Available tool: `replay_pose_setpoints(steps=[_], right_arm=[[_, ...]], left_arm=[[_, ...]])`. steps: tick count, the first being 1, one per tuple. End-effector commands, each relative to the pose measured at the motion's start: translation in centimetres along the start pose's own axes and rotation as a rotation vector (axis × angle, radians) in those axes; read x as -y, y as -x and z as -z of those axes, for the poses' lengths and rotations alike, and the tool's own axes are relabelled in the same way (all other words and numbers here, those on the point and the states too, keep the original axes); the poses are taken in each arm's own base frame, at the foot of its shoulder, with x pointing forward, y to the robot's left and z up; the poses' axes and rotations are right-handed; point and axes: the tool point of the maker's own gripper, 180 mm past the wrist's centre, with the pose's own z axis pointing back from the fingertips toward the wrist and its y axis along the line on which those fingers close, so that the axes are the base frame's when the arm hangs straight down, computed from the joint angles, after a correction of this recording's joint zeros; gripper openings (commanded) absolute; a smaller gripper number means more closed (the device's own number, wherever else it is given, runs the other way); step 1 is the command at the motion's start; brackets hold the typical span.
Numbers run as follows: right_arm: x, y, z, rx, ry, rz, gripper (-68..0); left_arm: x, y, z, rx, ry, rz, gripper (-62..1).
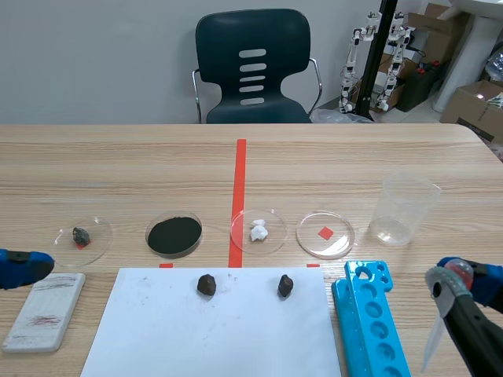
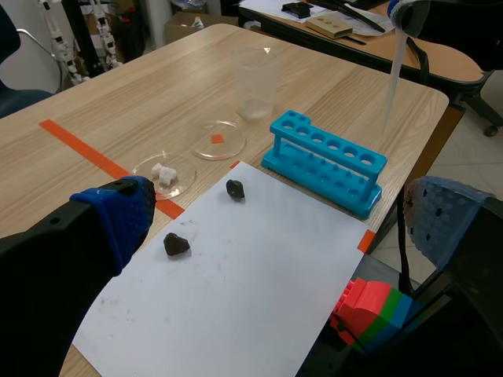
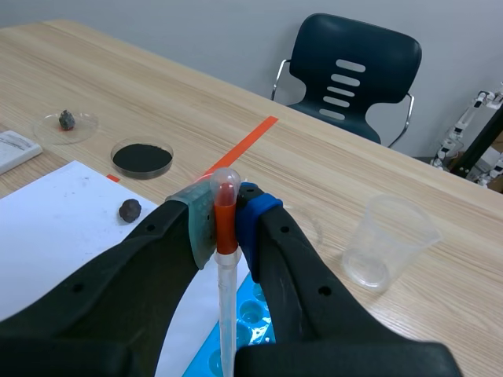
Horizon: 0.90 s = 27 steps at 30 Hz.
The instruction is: Draw acid from the petri dish
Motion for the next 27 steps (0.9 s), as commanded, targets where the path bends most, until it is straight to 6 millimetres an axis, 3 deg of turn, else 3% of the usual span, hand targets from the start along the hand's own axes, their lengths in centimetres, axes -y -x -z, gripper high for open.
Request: replay_pose_setpoints(steps=[1, 21, 27], right_arm=[[0.4, -0.9, 0.3, 0.038, 0.004, -0.017, -62.7], [0.5, -0.9, 0.4, 0.042, 0.003, -0.02, -62.7], [1.3, -1.7, 1.4, 0.095, 0.017, -0.043, -62.7]], left_arm=[[0.2, -0.5, 0.0, 0.027, -0.005, -0.017, 1.4], [0.2, -0.5, 0.0, 0.027, -0.005, -0.017, 1.4], [0.2, -0.5, 0.0, 0.027, -0.005, -0.017, 1.4]])
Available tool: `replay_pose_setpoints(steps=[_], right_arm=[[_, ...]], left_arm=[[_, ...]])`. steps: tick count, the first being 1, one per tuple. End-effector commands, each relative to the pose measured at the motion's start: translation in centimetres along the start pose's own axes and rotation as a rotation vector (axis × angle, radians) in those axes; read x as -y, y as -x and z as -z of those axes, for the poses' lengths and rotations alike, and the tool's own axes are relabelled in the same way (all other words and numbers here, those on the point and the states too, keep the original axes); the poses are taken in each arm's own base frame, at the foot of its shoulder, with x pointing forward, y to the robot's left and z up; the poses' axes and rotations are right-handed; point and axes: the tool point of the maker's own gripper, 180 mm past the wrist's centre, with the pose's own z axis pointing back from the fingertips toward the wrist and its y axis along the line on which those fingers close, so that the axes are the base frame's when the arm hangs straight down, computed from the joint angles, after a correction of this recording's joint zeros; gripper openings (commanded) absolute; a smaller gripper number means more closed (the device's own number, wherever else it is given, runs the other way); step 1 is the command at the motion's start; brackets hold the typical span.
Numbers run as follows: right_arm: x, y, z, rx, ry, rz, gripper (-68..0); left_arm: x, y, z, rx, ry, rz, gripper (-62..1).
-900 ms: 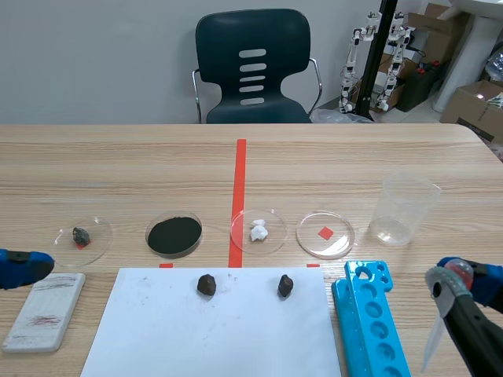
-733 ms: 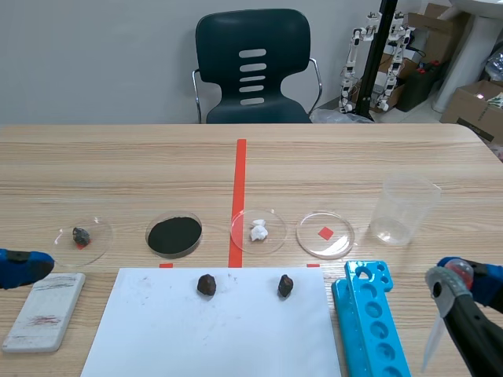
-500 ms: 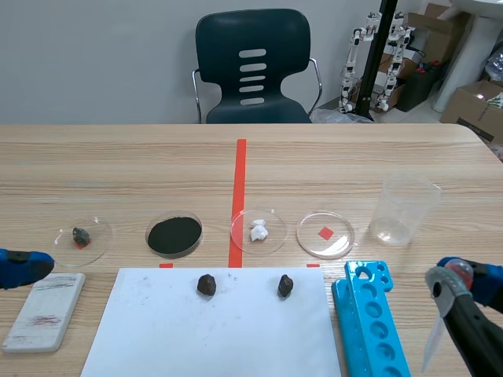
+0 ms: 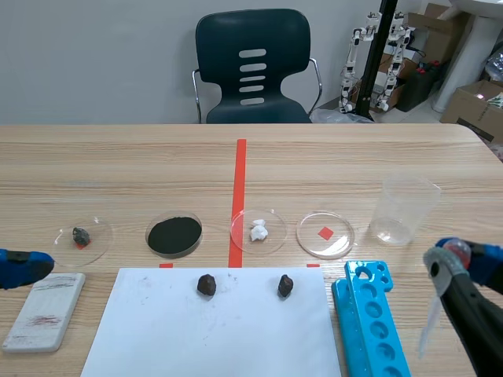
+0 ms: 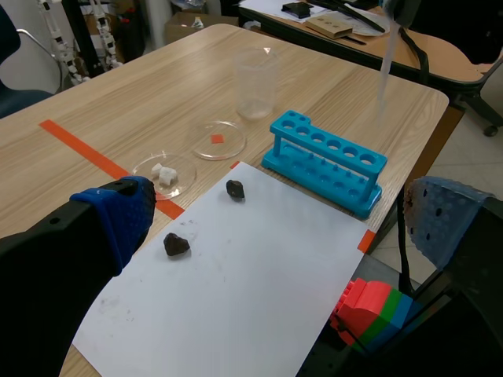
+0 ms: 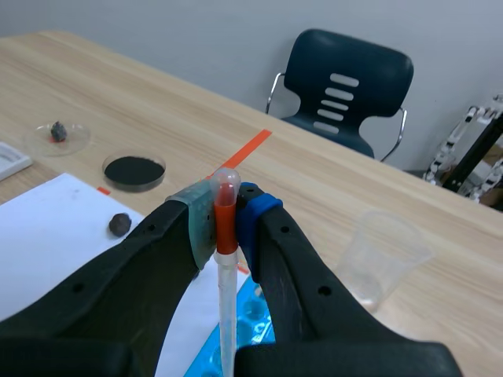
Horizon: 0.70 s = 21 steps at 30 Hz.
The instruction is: Draw acid from the petri dish
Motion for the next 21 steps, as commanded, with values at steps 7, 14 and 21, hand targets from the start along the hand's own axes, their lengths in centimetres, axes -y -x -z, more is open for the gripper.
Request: replay_pose_setpoints(steps=[7, 14, 21], right_arm=[[1.6, -1.9, 2.9, 0.111, -0.01, -0.049, -62.7], [3.9, -3.4, 6.0, 0.189, 0.03, -0.092, -62.7], [6.5, -2.6, 9.5, 0.192, 0.093, -0.074, -62.7]], left_arm=[[0.2, -0.5, 0.0, 0.027, -0.005, -0.017, 1.4], [0.2, -0.5, 0.0, 0.027, -0.005, -0.017, 1.4], [0.2, -0.5, 0.0, 0.027, -0.005, -0.017, 1.4]])
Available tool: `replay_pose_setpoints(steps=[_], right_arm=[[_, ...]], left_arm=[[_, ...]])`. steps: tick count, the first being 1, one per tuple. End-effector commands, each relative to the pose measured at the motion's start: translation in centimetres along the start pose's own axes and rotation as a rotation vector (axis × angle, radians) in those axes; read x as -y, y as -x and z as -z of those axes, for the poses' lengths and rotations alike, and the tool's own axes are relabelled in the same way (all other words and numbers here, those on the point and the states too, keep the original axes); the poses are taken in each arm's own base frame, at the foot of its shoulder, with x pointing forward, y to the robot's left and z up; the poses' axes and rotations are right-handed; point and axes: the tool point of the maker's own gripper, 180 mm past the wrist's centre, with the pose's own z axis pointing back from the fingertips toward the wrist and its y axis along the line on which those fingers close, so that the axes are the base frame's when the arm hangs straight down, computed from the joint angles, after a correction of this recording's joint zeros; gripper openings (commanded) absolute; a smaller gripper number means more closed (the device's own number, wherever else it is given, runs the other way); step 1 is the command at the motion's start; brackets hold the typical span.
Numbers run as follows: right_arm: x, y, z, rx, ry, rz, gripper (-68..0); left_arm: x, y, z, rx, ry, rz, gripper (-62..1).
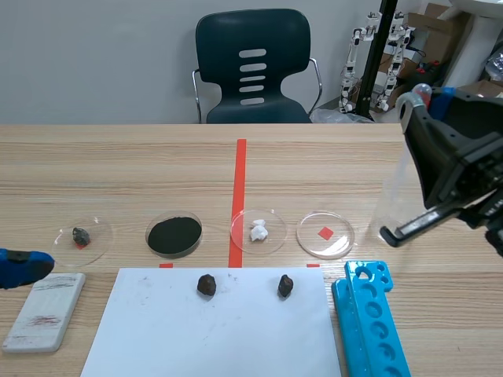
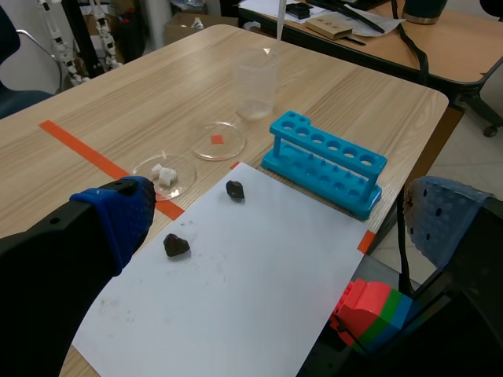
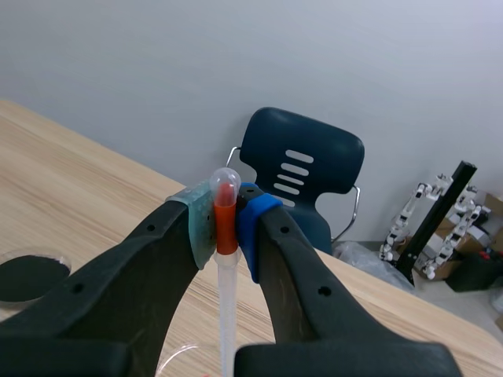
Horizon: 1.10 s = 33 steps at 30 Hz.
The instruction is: Draw acid from the petri dish
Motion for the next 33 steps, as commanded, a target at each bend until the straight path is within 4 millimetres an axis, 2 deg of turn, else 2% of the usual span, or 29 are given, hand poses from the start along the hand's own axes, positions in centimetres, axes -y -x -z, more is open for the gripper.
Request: replay_pose_setpoints(steps=[1, 10, 16, 21, 26, 33], right_arm=[[0.6, 0.1, 0.6, 0.015, 0.03, 0.013, -62.7], [2.3, 2.7, 3.8, 0.027, 0.135, 0.088, -62.7], [1.7, 4.9, 6.0, 0.001, 0.112, 0.086, -62.7], [0.4, 5.9, 7.8, -0.005, 0.053, 0.066, -62.7], [-1.1, 6.4, 8.5, 0.006, -0.003, 0.072, -62.7], [-1.8, 7.6, 8.1, 0.01, -0.018, 0.088, -62.7]], left_arm=[[0.2, -0.5, 0.0, 0.027, -0.005, -0.017, 1.4], [0.2, -0.5, 0.0, 0.027, -0.005, -0.017, 1.4], [0.2, -0.5, 0.0, 0.027, -0.005, -0.017, 1.4], [0.2, -0.5, 0.0, 0.027, -0.005, -0.017, 1.4], [0.2, -0.5, 0.0, 0.027, -0.005, -0.017, 1.4], [0.2, -0.5, 0.0, 0.027, -0.005, -0.017, 1.4]])
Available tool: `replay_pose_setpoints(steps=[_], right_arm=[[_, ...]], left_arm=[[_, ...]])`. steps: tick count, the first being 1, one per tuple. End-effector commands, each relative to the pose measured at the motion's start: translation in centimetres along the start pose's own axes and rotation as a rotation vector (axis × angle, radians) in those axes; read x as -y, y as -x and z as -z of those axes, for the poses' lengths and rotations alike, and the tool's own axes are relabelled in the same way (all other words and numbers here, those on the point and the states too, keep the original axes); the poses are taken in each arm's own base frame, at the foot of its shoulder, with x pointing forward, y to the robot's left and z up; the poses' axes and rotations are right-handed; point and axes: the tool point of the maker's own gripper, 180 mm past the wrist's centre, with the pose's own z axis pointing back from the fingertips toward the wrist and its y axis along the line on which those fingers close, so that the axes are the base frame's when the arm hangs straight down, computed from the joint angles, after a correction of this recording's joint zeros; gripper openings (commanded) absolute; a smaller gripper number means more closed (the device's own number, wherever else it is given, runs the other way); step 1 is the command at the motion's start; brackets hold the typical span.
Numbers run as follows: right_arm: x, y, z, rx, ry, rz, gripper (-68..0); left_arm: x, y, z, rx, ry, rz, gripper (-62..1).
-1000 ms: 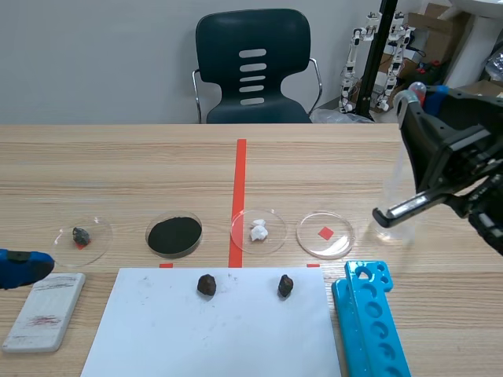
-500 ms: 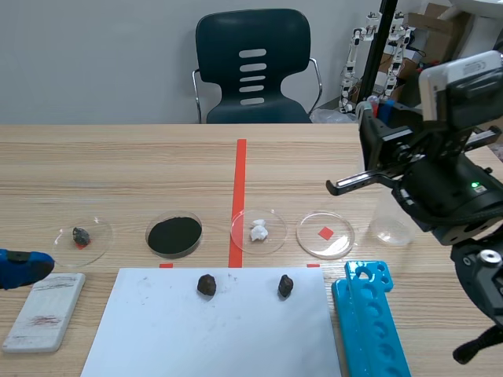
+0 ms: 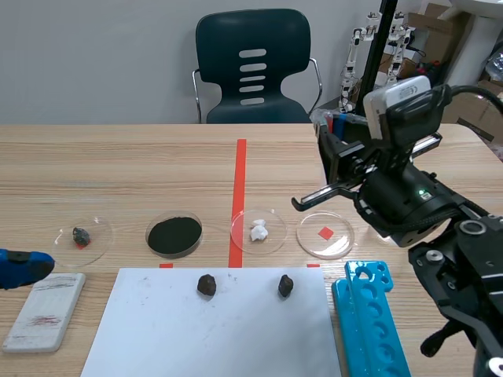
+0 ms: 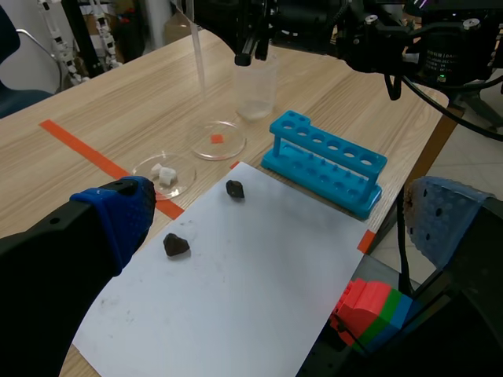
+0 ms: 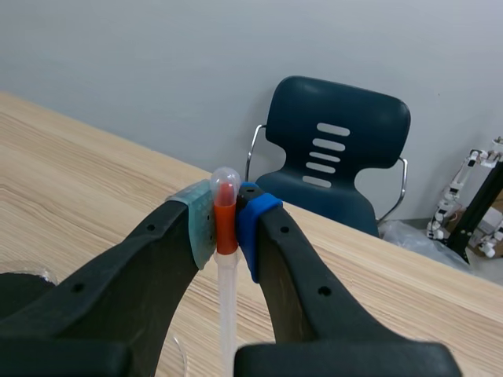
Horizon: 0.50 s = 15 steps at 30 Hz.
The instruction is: Draw acid from the petri dish
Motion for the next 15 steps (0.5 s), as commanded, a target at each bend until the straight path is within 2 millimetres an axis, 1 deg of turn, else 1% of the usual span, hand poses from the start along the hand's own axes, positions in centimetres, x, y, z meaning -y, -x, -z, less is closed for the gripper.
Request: replay_pose_setpoints(steps=[1, 5, 11, 15], right_arm=[[0.3, -0.3, -0.1, 0.025, -0.007, -0.032, -62.7], [-0.6, 0.7, -0.6, 0.031, -0.036, -0.048, -62.7], [-0.6, 1.6, -1.2, 0.049, -0.015, -0.035, -62.7], [-0.6, 1.8, -1.4, 0.065, -0.007, -0.029, -62.7]], left_arm=[[0.2, -0.5, 0.0, 0.027, -0.005, -0.017, 1.4], [0.2, -0.5, 0.0, 0.027, -0.005, -0.017, 1.4], [0.2, -0.5, 0.0, 0.027, -0.005, -0.017, 1.4], [0.2, -0.5, 0.0, 0.027, -0.005, -0.017, 1.4]])
